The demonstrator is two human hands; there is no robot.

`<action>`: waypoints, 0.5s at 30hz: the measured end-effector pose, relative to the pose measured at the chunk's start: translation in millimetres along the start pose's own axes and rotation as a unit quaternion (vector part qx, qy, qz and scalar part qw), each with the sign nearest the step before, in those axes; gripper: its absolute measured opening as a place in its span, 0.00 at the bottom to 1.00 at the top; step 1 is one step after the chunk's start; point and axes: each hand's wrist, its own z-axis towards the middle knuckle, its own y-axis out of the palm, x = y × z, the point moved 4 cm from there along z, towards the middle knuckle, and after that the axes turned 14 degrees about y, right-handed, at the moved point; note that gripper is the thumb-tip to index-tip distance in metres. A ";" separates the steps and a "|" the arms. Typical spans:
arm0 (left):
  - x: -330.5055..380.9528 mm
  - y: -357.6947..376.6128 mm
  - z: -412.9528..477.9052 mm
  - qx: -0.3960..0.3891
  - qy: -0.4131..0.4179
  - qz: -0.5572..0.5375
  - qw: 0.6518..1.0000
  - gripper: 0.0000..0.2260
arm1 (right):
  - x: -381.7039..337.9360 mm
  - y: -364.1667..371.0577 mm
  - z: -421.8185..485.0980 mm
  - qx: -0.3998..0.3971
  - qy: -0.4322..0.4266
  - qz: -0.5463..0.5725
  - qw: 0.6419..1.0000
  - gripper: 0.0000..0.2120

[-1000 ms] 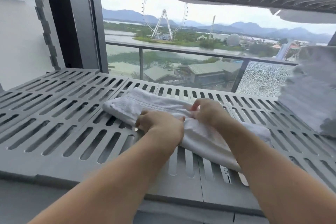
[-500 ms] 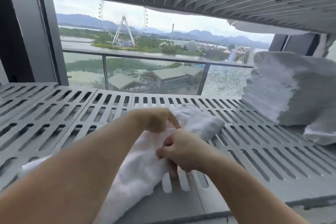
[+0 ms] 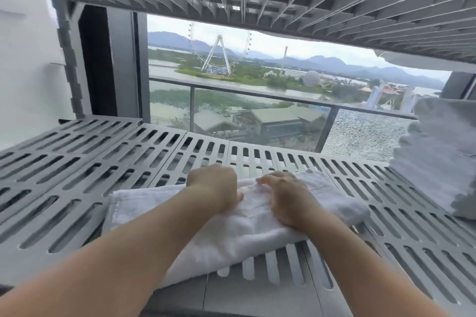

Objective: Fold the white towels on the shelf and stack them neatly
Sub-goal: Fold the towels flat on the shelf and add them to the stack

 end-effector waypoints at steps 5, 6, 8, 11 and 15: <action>-2.5 -4.0 -13.8 -0.066 -0.102 0.042 0.992 0.23 | -3.1 6.7 21.5 -0.023 -0.022 0.038 0.999 0.27; -0.1 0.0 -14.8 -0.065 -0.114 0.030 0.991 0.22 | -0.8 6.4 25.6 -0.022 -0.025 0.033 0.999 0.24; 6.8 9.9 -15.5 -0.051 -0.117 0.013 0.992 0.18 | 4.4 6.7 33.1 -0.023 -0.029 0.019 0.999 0.20; 13.0 18.7 -13.6 -0.028 -0.110 0.028 0.993 0.14 | 11.5 7.2 42.3 -0.037 -0.016 0.004 0.999 0.15; 7.3 22.4 -2.9 0.026 -0.069 0.033 0.997 0.09 | 21.7 6.9 42.6 0.002 0.006 0.020 1.000 0.07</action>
